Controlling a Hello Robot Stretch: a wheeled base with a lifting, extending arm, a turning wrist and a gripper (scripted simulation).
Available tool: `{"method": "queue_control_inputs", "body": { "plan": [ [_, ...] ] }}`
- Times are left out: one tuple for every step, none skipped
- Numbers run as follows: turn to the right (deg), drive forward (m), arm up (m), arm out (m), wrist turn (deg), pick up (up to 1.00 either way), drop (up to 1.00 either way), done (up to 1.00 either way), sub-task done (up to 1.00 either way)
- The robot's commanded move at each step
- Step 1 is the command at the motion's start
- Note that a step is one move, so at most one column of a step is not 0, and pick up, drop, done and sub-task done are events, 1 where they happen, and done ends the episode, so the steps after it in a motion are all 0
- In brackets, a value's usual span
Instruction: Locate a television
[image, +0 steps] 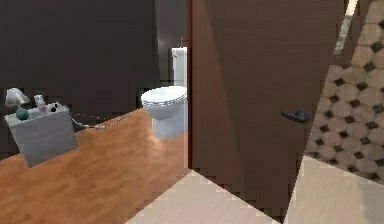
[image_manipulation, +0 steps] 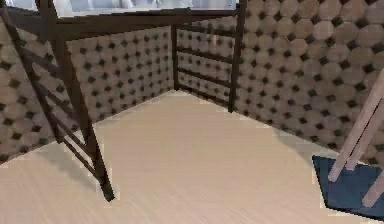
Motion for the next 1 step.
{"method": "queue_control_inputs", "body": {
  "plan": [
    [-45.0, 0.00, 0.00, 0.00, 0.0, 0.00, 0.00, 0.00, 0.00]
  ]
}}
